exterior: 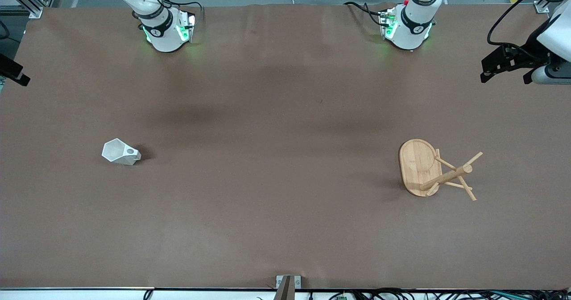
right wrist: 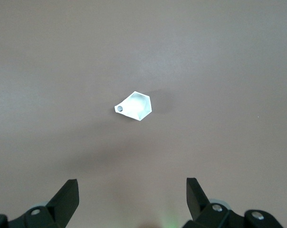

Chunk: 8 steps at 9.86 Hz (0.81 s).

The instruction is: Hang cup on rack

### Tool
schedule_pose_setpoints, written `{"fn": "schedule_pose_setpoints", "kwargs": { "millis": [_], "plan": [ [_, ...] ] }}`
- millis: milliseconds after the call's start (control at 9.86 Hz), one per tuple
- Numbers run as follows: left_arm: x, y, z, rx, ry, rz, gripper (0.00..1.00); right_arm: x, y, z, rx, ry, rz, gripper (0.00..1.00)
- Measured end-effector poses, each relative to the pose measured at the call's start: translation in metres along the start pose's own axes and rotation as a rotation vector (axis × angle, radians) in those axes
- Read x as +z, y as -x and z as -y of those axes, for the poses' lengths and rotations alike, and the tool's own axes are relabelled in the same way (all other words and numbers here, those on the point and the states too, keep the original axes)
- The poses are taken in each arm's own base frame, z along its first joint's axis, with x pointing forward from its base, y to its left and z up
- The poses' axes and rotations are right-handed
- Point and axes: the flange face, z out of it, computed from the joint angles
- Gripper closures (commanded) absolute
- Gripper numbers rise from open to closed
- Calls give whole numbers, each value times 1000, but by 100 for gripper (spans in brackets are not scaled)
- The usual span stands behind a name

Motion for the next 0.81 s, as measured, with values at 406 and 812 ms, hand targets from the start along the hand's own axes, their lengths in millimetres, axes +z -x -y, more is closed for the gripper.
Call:
{"fn": "schedule_pose_setpoints", "kwargs": {
  "millis": [406,812],
  "plan": [
    [0,0,-1,1,0,0,0,128,-36,-3,8,7,25,0],
    [0,0,-1,3,0,1,0,272,-37,-20,19,8,-24,0]
  ]
}}
